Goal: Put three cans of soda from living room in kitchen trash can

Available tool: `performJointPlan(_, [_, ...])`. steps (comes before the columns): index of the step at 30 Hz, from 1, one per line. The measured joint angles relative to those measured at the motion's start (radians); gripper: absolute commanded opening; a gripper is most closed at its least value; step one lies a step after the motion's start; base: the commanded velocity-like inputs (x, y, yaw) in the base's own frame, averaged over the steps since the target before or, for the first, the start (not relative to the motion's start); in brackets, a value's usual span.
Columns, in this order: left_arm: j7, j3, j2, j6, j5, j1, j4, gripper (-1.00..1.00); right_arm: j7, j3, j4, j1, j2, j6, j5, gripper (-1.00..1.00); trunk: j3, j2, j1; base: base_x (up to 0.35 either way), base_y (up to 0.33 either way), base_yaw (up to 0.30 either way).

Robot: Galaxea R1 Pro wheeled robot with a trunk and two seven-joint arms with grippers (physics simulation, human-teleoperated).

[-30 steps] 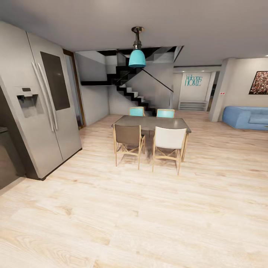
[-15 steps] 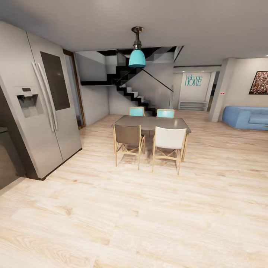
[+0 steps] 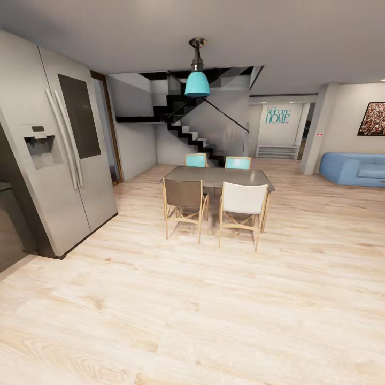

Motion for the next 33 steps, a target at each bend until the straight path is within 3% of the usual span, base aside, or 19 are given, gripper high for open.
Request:
performJointPlan(7, [-0.001,0.000,0.003,0.010,0.001,-0.016,-0.211,1.00,0.001,0.033,-0.213,0.001,-0.004,0.001,0.003,1.00,0.000,0.000,0.000,0.000,0.000,0.000])
performJointPlan(11, [-0.001,0.002,0.003,0.066,0.002,-0.016,-0.385,1.00,0.001,0.046,-0.335,0.000,-0.004,0.001,0.003,1.00,0.000,0.000,0.000,0.000,0.000,0.000])
performJointPlan(12, [-0.001,0.002,0.003,0.067,0.002,-0.016,-0.387,1.00,0.001,0.046,-0.336,0.000,-0.004,0.001,0.003,1.00,0.000,0.000,0.000,0.000,0.000,0.000])
performJointPlan(13, [-0.002,0.003,0.003,0.109,0.003,-0.015,-0.482,1.00,0.001,0.050,-0.399,-0.001,-0.003,0.002,0.003,1.00,0.000,0.000,0.000,0.000,0.000,0.000])
performJointPlan(16, [-0.004,0.003,0.003,0.160,0.005,-0.013,-0.655,1.00,0.001,0.059,-0.507,-0.001,-0.002,0.002,0.003,1.00,0.000,0.000,0.000,0.000,0.000,0.000])
performJointPlan(18, [-0.006,0.003,0.003,0.172,0.008,-0.012,-0.712,1.00,0.001,0.065,-0.543,-0.002,-0.003,0.003,0.003,1.00,0.000,0.000,0.000,0.000,0.000,0.000])
performJointPlan(20, [-0.013,0.002,0.002,0.194,0.023,-0.011,-0.857,1.00,0.000,0.086,-0.641,-0.002,-0.004,0.003,0.004,1.00,0.000,0.000,0.000,0.000,0.000,0.000])
performJointPlan(23, [-0.016,0.000,0.002,0.207,0.032,-0.007,-0.995,1.00,0.000,0.108,-0.744,-0.003,-0.007,0.003,0.005,1.00,0.000,0.000,0.000,0.000,0.000,0.000])
performJointPlan(30, [-0.021,-0.001,0.002,0.206,0.040,-0.004,-1.157,1.00,0.000,0.137,-0.983,-0.001,-0.011,0.004,0.005,1.00,0.000,0.000,0.000,0.000,0.000,0.000])
performJointPlan(33, [-0.028,0.000,0.003,0.205,0.041,-0.004,-1.192,1.00,0.000,0.140,-1.033,-0.001,-0.013,0.004,0.005,1.00,0.000,0.000,0.000,0.000,0.000,0.000])
